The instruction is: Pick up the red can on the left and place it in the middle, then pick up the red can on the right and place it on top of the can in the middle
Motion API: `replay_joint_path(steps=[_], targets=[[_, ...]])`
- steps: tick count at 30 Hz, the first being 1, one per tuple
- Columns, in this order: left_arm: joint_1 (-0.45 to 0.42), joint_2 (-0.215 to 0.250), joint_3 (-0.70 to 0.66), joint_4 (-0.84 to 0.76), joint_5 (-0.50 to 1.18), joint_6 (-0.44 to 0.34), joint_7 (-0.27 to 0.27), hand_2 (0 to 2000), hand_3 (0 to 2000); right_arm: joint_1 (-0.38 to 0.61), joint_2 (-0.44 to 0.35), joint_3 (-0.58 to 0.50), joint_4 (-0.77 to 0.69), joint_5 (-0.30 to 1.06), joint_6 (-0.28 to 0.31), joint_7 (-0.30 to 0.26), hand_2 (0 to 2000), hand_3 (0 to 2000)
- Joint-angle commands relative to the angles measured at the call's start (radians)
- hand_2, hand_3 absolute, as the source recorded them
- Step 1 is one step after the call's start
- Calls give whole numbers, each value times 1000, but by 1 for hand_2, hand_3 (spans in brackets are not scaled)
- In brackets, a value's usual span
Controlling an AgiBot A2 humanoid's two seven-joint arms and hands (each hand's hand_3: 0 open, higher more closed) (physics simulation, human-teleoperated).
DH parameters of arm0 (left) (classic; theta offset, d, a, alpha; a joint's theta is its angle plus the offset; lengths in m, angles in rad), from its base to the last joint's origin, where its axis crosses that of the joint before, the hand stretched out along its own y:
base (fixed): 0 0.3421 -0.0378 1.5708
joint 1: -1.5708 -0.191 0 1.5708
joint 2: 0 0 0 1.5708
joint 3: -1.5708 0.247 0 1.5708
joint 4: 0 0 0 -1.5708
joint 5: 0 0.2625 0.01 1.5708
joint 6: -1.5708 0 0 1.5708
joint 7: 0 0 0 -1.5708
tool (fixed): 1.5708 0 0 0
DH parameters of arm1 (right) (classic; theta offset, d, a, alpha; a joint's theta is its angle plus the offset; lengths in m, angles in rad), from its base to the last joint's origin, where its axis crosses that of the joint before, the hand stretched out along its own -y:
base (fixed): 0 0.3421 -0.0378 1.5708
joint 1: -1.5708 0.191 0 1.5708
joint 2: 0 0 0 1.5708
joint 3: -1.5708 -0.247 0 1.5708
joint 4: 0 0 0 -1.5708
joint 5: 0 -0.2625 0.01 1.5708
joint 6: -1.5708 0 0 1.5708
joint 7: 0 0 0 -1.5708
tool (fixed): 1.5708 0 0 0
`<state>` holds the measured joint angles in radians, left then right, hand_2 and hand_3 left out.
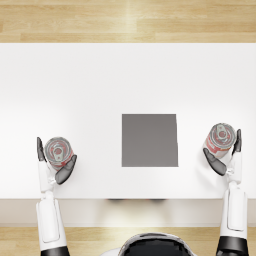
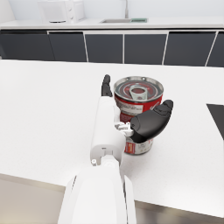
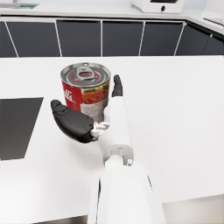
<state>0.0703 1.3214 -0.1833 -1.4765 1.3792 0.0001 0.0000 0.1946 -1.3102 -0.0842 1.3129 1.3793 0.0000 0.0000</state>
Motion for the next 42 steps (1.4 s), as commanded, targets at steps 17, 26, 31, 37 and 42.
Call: replay_joint_path(steps=[17,26,31,37,42], targets=[[71,18,-10,111,0,-54,1,2000,1307,104,-30,-12,-114,0,66,-1,2000,980],[81,27,91,-122,0,-42,-5,2000,1520,97,-42,0,201,0,46,10,2000,1520],[140,47,248,-114,0,-44,-6,2000,1520,97,-51,28,254,0,42,10,2000,1520],[313,150,446,27,0,-55,-6,2000,1520,123,-62,60,294,0,42,10,2000,1520],[424,212,517,152,0,-61,-7,2000,1520,153,-71,70,304,0,43,11,2000,1520]])
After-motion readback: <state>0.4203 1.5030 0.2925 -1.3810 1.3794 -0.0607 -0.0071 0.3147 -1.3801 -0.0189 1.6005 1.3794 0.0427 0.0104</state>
